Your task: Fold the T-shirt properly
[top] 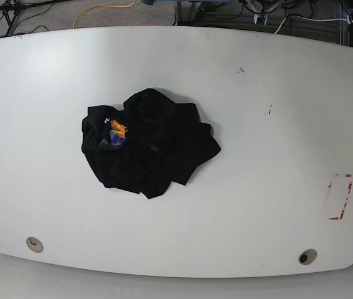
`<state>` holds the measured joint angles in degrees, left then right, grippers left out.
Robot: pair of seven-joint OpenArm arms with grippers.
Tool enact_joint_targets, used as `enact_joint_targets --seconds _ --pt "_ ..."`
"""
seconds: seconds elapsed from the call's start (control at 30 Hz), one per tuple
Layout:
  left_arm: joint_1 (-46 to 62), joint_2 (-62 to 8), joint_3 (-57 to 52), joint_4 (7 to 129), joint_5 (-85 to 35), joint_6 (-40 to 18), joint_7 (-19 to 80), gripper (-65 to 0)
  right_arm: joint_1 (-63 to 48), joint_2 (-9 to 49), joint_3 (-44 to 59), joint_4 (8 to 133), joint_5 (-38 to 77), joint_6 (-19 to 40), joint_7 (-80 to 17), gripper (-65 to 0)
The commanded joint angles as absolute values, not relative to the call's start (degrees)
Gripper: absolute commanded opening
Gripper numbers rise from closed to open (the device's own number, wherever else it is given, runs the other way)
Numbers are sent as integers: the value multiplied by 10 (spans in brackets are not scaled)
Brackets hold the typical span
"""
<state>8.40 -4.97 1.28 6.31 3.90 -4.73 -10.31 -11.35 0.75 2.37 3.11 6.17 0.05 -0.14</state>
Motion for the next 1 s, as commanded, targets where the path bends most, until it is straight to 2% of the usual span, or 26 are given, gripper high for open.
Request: enact_joint_targets --seconds 0.0,0.97 --pt "86 -53 13 62 41 -47 -104 -297 -121 6 24 27 61 0 -6 -628" --pt "87 -53 11 66 42 -48 -108 -297 -125 4 23 27 61 -2 -3 -631"
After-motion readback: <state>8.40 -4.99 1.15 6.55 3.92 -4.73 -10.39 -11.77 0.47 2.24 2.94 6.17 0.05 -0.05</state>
